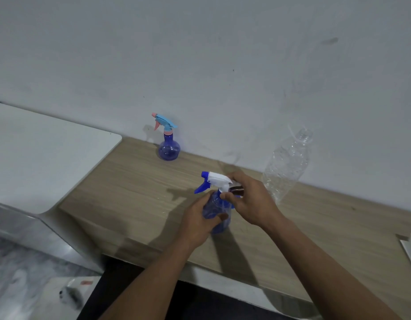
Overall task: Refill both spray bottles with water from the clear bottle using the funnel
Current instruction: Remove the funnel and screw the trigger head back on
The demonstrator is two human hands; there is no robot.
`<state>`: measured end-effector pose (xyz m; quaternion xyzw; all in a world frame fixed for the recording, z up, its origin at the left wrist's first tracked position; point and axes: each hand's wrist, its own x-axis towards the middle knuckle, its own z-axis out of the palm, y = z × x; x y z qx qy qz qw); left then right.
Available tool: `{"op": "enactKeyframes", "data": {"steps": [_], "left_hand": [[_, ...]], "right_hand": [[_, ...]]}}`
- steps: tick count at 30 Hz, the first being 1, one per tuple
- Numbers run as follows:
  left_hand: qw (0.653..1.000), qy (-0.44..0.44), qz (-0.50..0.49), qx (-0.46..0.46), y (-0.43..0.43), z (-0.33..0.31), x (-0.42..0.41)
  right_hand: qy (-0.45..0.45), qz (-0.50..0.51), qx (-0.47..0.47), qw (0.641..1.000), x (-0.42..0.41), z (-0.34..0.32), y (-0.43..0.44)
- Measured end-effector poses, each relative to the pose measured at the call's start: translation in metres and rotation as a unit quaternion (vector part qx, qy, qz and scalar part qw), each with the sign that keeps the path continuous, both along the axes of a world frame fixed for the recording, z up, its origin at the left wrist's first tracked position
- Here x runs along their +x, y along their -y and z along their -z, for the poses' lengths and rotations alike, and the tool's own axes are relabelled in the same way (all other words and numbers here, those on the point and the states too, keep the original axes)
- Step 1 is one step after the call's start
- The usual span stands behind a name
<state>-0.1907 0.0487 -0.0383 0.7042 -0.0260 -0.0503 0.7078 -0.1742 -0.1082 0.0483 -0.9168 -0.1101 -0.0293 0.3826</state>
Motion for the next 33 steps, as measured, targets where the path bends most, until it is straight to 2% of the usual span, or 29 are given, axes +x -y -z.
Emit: {"op": "enactKeyframes", "data": {"steps": [4,9,13,17,21,28,33], "left_hand": [[1.0,0.009,-0.005,0.015,0.001,0.001,-0.001],[1.0,0.007,-0.003,0.016,0.0,0.0,-0.002],[1.0,0.008,-0.001,0.01,0.0,0.001,-0.001],[0.999,0.021,-0.014,0.035,0.0,0.0,-0.002],[0.999,0.011,-0.016,0.037,0.0,0.005,0.001],[1.0,0.013,0.006,0.005,0.001,0.0,-0.001],[1.0,0.005,0.011,0.006,-0.001,0.0,0.0]], "right_hand": [[-0.02,0.033,0.02,0.999,-0.001,0.001,-0.004],[-0.001,0.048,0.096,0.994,-0.012,0.013,-0.013],[-0.009,0.052,0.095,0.994,-0.015,0.019,-0.01],[-0.009,0.094,0.173,0.98,-0.014,0.023,-0.016],[-0.003,0.138,0.203,0.969,-0.016,0.026,-0.026],[0.009,0.111,0.148,0.983,-0.022,0.023,-0.025],[-0.024,0.077,0.069,0.994,-0.018,0.017,-0.017]]}}
